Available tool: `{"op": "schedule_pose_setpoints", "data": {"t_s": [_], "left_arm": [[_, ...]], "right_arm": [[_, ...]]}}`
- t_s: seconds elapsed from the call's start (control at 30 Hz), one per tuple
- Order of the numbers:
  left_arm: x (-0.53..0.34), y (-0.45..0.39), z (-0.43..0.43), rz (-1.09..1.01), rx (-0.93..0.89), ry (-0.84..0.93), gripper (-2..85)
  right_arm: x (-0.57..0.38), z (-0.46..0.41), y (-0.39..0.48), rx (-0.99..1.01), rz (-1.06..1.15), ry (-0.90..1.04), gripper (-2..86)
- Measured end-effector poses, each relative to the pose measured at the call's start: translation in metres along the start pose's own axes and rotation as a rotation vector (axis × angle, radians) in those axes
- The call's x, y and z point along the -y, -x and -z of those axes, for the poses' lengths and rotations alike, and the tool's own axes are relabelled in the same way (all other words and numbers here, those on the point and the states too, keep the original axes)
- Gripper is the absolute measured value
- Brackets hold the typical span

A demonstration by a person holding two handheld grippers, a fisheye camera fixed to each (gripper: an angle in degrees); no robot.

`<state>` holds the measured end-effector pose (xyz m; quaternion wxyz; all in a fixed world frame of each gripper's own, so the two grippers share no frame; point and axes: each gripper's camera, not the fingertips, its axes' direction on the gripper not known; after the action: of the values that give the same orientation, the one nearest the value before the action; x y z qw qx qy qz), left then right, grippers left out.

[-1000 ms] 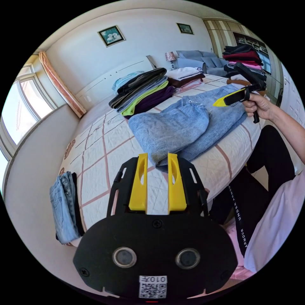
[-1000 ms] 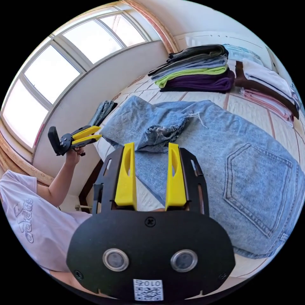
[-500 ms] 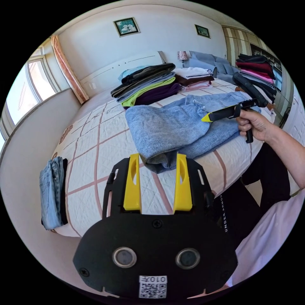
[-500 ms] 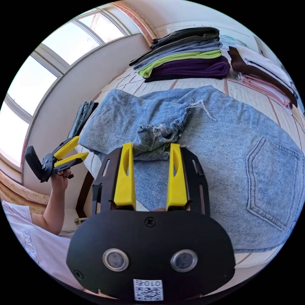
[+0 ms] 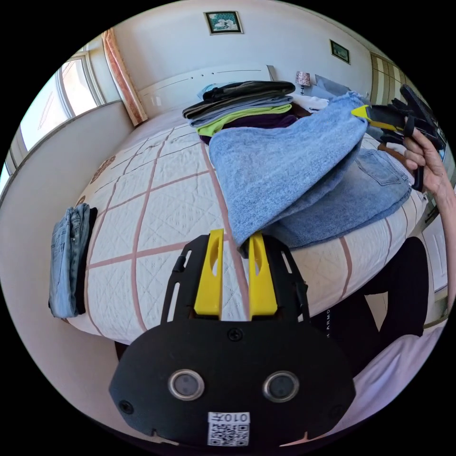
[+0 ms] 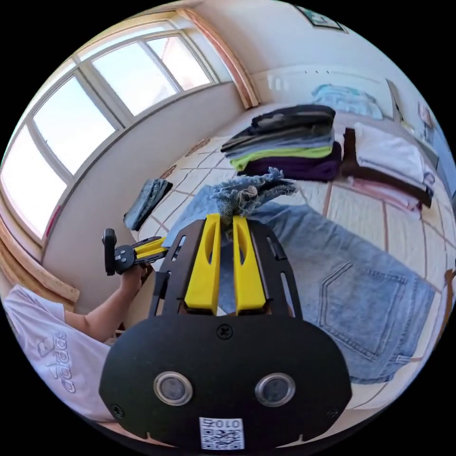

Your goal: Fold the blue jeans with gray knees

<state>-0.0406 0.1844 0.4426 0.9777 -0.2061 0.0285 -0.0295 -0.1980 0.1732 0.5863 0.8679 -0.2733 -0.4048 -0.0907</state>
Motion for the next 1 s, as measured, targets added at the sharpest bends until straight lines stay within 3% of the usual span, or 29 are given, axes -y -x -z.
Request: {"op": "schedule_pose_setpoints", "data": {"t_s": [0.07,0.13,0.23,0.27,0.33,0.57,0.67,0.73,0.87,1.0], "left_arm": [[-0.005,0.005,0.0,-0.008,-0.009,-0.009,4.0],[-0.013,0.018,-0.006,0.032,-0.039,-0.012,3.4],[-0.032,0.057,-0.016,0.183,-0.214,-0.054,3.2],[-0.037,0.067,-0.018,0.222,-0.257,-0.066,3.2],[-0.055,0.103,-0.026,0.341,-0.434,-0.104,3.3],[-0.058,0.129,0.005,0.254,-0.53,-0.036,4.1],[-0.051,0.132,0.059,0.195,-0.382,-0.11,4.0],[-0.025,0.127,0.087,0.093,-0.265,-0.187,3.7],[0.043,0.107,0.061,-0.099,-0.285,-0.189,3.5],[0.105,0.067,-0.009,-0.295,-0.257,-0.029,2.2]], "right_arm": [[-0.007,0.015,0.005,-0.05,0.064,0.016,5.7],[-0.027,-0.008,-0.02,-0.06,-0.026,0.094,5.7],[-0.085,-0.072,-0.093,0.194,-0.369,0.266,5.9],[-0.108,-0.069,-0.109,0.358,-0.451,0.122,6.0],[-0.125,-0.066,-0.116,0.436,-0.477,0.068,5.8],[-0.121,-0.024,-0.089,0.126,-0.321,0.124,5.1],[-0.126,-0.004,-0.074,-0.135,-0.315,0.14,5.3],[-0.128,0.009,-0.061,-0.222,-0.296,0.053,5.2],[-0.097,-0.005,-0.01,-0.054,-0.071,-0.094,5.7],[-0.085,-0.054,-0.002,-0.008,-0.041,0.091,5.3]]}}
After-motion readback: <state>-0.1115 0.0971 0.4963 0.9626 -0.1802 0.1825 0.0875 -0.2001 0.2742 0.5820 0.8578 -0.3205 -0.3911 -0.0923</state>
